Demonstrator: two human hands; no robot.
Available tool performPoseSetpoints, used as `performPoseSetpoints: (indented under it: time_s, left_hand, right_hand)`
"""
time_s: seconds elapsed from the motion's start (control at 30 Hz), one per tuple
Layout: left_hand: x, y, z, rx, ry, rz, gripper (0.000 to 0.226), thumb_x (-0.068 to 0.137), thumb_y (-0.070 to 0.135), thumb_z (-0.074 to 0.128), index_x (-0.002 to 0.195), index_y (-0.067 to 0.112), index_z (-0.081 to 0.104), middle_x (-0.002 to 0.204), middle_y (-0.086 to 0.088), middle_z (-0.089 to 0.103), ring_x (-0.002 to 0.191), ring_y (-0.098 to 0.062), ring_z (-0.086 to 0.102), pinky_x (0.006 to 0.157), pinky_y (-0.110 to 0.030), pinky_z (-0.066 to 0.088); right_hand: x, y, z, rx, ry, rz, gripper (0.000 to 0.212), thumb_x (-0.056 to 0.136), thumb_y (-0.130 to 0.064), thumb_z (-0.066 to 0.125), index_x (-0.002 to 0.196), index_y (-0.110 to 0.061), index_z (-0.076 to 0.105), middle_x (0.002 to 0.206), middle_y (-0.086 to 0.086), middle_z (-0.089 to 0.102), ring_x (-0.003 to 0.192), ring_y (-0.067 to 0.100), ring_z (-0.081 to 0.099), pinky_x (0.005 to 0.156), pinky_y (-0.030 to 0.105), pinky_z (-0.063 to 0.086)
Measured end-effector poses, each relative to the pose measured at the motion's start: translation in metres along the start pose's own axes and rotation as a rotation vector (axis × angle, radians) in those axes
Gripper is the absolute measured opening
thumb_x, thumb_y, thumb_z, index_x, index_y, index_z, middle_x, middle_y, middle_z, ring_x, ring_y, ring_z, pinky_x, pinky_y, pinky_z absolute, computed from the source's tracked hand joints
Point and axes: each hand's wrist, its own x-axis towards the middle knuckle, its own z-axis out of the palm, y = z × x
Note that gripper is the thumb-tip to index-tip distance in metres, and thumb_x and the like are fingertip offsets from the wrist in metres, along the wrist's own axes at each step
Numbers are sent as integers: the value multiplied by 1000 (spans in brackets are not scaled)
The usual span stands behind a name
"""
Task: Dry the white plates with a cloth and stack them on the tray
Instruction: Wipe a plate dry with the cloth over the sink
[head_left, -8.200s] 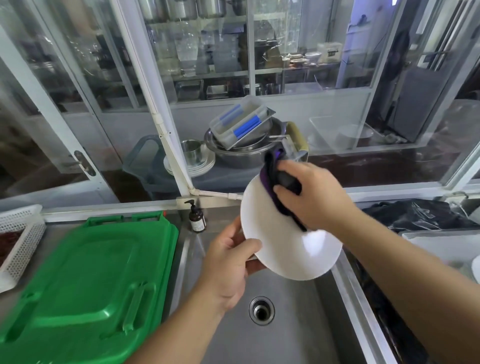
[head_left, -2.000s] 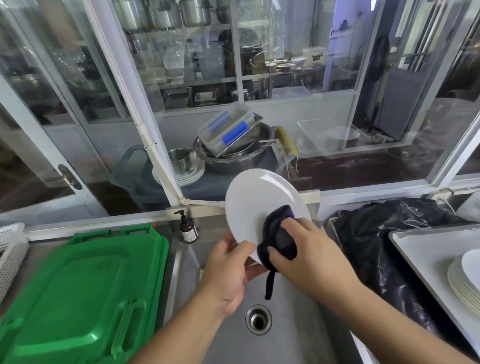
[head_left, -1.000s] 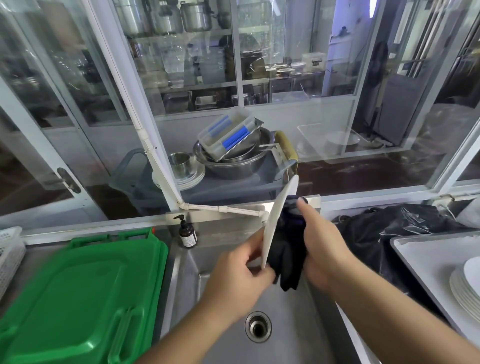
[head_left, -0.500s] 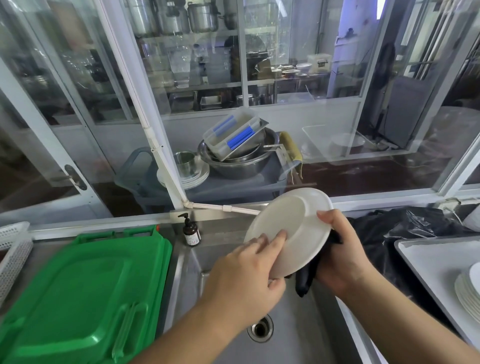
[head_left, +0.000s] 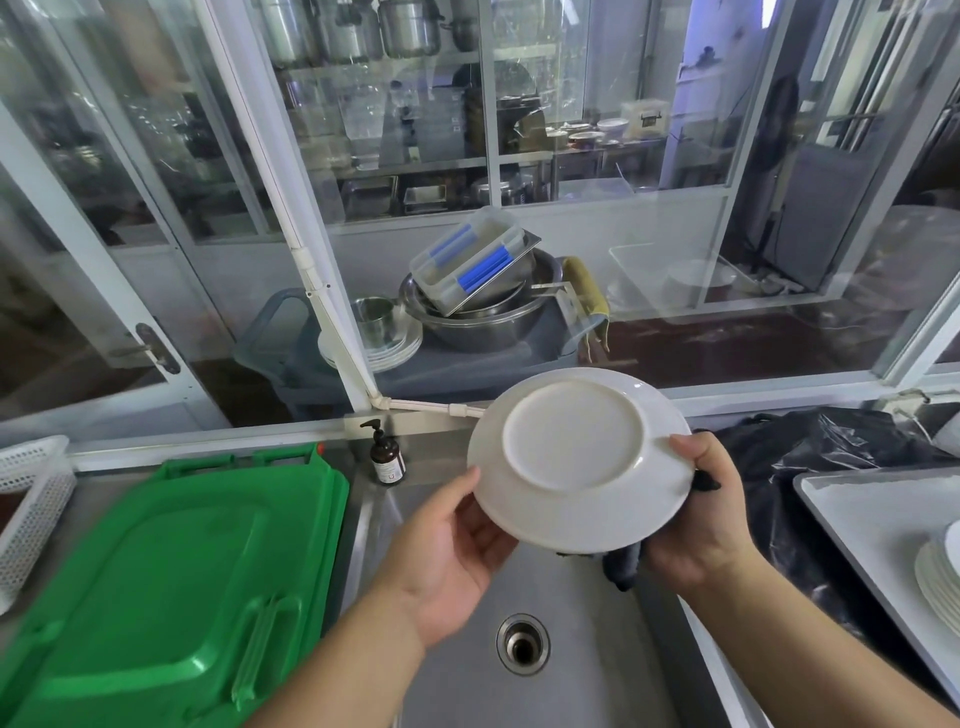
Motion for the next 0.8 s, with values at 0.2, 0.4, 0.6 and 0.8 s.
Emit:
performPoseSetpoints:
  time_s: [0.2,0.4,0.6,0.8]
  left_hand:
    - [-4,-6,7,-127,-60,-7,34,85,14,64,118,5,68,108,-15,77,85,-22,76,66,-31,65]
    - [-7,-3,5,-114,-71,99,29,88,5,61,115,6,71,107,-17,77,85,-23,77,63,-34,64]
    - [-11,10,-9,88,-52,219,36,82,5,64,117,4,69,106,-17,76,92,-27,72,65,-35,64]
    - [-14,8,-12,441,-61,244,23,99,-1,56,116,8,69,103,-14,79,88,-23,74,69,-36,63]
  right_hand:
    - [-2,5,1,62,-11,35,60,95,-42,30,102,-12,82,96,23,70,66,45,63,56,48,49]
    - [1,15,-14,-9,61,145,84,100,-74,26,119,-11,79,125,35,67,99,48,64,94,53,47]
    - [9,10,-45,-231,556,121,44,108,-37,47,131,-8,69,100,16,72,58,28,57,44,31,45]
    - [18,-30,-14,-688,540,-238,21,109,-25,51,100,-27,69,95,4,73,86,22,68,86,43,55]
